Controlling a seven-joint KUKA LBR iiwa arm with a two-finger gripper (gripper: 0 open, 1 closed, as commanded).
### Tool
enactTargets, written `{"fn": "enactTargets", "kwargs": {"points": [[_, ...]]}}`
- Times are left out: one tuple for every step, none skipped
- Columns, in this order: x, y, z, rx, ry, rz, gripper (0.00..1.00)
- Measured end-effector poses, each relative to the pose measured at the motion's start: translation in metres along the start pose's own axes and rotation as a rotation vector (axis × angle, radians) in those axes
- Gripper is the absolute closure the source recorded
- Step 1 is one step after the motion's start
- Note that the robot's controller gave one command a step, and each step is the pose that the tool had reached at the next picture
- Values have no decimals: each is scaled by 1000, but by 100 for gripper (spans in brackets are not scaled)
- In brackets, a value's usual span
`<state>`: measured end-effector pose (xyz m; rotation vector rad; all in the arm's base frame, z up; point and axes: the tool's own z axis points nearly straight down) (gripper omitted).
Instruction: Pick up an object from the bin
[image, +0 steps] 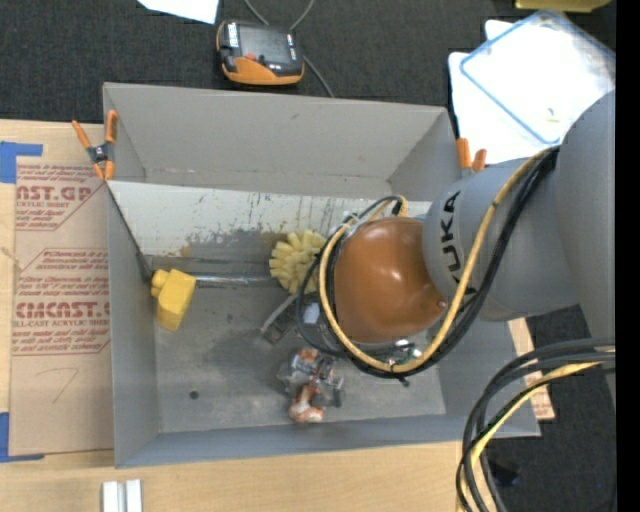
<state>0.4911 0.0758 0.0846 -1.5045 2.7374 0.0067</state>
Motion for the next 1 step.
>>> {"fn": "enactTargets", "kwargs": {"points": [[0, 0, 0, 0, 0, 0, 100]]}}
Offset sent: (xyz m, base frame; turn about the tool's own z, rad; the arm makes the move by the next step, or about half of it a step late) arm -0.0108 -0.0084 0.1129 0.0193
